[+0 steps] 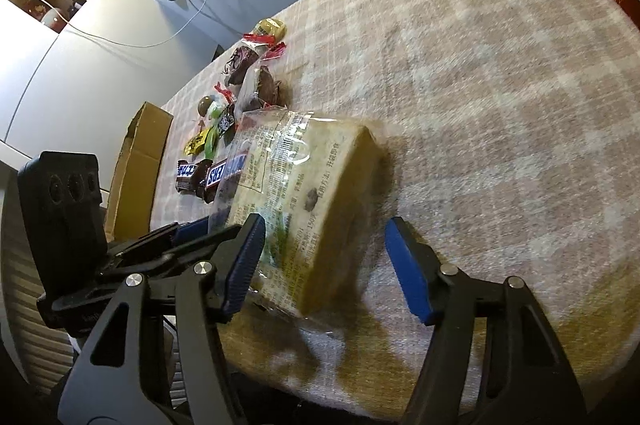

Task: Organize snacks
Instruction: 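Move the left tool to the bread loaf and close on it, then carry the bread loaf with the left tool into the box and release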

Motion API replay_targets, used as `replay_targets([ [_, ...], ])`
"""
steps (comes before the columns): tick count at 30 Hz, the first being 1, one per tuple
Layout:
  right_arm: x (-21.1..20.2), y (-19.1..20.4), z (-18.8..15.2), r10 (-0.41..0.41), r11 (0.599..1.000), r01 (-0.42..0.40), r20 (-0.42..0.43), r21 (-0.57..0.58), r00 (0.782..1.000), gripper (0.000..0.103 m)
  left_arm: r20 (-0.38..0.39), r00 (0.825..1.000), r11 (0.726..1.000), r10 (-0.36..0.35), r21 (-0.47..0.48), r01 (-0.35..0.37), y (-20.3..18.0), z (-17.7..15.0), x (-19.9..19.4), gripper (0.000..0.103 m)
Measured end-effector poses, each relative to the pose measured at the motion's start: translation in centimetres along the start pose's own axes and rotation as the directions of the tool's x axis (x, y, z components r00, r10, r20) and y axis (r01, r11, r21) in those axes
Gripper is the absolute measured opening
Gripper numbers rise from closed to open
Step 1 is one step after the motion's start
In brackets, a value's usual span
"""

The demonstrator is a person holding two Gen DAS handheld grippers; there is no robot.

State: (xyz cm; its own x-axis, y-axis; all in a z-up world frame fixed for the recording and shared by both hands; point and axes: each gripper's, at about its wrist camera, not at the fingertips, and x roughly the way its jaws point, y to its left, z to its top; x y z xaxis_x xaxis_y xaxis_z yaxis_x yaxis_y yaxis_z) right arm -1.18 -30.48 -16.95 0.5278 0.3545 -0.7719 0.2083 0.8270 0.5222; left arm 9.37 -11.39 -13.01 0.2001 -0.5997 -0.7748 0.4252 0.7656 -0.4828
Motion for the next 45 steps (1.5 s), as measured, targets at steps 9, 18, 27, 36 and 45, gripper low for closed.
replay_targets([
  [9,0.4,-0.3,0.4,0.019,0.998,-0.017,-0.027,0.055,0.999,0.066,-0.015,1.0,0.999,0.023,0.043,-0.022,-1.0,0.3,0.6,0.047],
  [18,0.1,-0.7,0.0,0.035,0.997,-0.031,-0.042,0.077,0.998,0.066,-0.017,1.0,0.998,0.01,0.063,-0.009,-1.2,0.0,0.9,0.047],
  [27,0.3,0.2,-0.4,0.056,0.996,-0.052,-0.05,0.07,0.997,0.051,0.008,0.998,0.991,0.057,0.121,-0.057,-2.6,-0.9,0.5,0.047],
  [36,0.2,1.3,-0.4,0.015,0.999,-0.013,-0.039,0.035,0.999,0.05,0.034,0.996,0.988,0.079,0.127,-0.083,-3.2,-1.4,0.0,0.047],
  [45,-0.3,3.6,-0.1,0.016,1.0,-0.017,-0.024,-0.005,1.0,0.05,0.089,0.992,0.988,0.092,0.113,-0.102,-3.1,-1.7,-2.0,0.047],
])
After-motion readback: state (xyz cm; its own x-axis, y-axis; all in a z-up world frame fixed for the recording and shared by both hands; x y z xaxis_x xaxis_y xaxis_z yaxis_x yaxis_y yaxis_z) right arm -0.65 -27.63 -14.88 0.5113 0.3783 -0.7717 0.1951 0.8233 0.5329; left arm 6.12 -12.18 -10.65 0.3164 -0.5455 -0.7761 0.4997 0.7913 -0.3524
